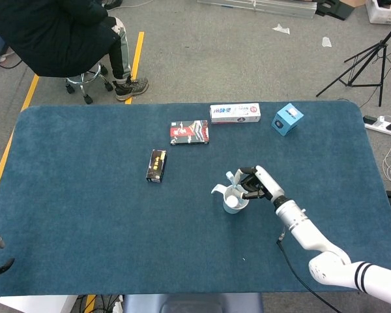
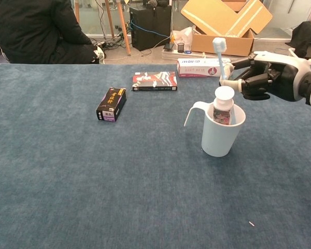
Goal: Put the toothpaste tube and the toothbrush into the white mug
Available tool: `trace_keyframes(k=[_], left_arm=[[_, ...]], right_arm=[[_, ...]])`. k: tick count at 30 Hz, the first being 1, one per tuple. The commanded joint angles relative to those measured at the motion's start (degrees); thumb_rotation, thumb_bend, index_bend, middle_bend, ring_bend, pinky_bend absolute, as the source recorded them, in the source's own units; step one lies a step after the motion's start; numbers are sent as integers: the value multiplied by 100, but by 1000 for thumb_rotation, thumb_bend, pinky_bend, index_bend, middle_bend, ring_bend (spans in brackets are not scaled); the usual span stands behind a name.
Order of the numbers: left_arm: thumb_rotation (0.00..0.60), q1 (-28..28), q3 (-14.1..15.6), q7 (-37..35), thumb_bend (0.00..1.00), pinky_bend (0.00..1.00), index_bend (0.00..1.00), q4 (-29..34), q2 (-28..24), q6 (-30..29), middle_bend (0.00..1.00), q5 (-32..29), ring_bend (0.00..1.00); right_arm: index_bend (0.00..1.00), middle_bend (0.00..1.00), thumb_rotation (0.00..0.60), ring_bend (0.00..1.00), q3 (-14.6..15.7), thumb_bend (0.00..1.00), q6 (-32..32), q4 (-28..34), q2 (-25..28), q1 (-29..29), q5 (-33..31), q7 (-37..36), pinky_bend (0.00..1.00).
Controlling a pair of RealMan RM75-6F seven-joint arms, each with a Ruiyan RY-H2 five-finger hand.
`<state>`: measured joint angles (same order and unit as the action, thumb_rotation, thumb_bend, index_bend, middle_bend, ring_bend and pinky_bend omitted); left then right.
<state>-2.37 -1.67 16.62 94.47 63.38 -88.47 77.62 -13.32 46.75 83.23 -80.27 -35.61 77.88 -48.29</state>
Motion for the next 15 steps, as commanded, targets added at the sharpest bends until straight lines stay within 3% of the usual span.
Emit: trace_keyframes(k=[1,15], left_arm=[[600,-3,0,-6,0,417,534,-6,4,0,376,2,305],[600,16,-10,43,0,417,534,2,19,38,377,-3,305]], right_arm=[[627,1000,600,1000,30,213,0,-9,18,-2,10,-30,1000],[428,1000,600,1000,130,166,7,-16,101,10,-15,-49,1000]])
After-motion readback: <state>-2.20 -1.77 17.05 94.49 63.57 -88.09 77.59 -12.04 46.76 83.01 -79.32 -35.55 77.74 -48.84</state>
